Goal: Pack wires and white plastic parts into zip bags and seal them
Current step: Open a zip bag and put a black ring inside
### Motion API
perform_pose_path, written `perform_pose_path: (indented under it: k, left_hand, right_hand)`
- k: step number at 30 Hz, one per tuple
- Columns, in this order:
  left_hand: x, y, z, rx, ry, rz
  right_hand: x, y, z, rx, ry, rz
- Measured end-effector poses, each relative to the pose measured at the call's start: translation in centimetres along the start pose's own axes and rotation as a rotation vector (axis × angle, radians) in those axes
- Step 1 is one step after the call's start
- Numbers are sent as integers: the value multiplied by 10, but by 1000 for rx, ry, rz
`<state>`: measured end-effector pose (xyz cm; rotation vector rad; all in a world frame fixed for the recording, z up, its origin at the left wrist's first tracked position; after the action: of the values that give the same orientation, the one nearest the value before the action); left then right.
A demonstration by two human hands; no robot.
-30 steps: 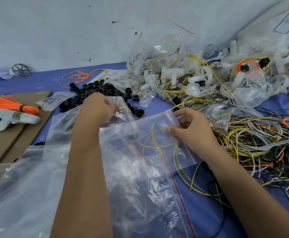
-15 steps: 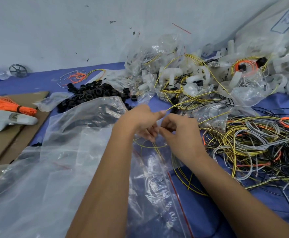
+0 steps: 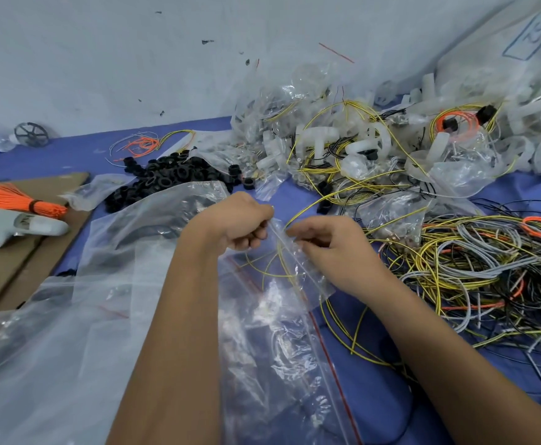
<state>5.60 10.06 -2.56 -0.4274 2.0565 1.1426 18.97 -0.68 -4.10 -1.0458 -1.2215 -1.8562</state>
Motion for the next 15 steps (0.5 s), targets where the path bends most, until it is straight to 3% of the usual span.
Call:
perform_pose_path:
  k: [11, 15]
  left_hand:
    - [-20, -20, -7, 10, 16, 44]
    - [-19, -9, -11, -4, 8, 25]
  right_hand:
    - [11, -3, -2, 67, 85, -253]
    - [9, 1, -1, -11, 51, -277]
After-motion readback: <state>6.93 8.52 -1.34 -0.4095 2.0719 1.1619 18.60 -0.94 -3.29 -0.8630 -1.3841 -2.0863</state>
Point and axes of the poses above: each hand's wrist, its own z-axis towards the middle knuckle, its own y-axis out of the back of the hand, x = y × z, the point moved 7 cm from there along z, towards the middle knuckle, and after that the axes turned 3 degrees about z, right-handed, at the moved point
